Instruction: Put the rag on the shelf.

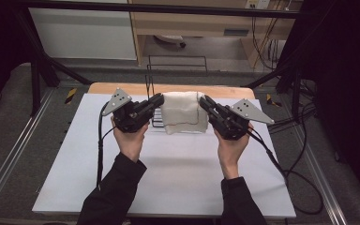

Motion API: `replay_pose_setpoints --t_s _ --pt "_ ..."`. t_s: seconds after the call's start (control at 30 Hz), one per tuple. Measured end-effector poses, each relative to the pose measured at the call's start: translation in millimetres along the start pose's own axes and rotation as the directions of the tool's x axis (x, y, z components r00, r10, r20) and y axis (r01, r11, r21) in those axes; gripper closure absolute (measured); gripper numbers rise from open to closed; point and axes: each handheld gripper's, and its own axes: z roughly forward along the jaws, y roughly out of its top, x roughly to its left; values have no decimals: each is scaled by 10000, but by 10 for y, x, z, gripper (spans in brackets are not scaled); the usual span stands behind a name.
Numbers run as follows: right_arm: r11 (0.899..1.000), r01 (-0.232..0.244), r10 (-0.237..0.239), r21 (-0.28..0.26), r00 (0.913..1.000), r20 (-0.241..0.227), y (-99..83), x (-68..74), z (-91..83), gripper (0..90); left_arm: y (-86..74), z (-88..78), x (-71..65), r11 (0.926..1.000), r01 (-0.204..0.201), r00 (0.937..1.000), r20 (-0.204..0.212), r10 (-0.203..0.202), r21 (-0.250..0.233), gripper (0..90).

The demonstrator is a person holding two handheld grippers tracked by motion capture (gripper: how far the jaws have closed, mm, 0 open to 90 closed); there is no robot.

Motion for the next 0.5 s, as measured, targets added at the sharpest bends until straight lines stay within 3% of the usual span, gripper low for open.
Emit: replay_pose_setpoints --t_s 0.5 --pt "9992 161 -160 -370 9999 8 243 50 137 828 239 -15 65 9991 -87 9999 -121 81 -425 836"
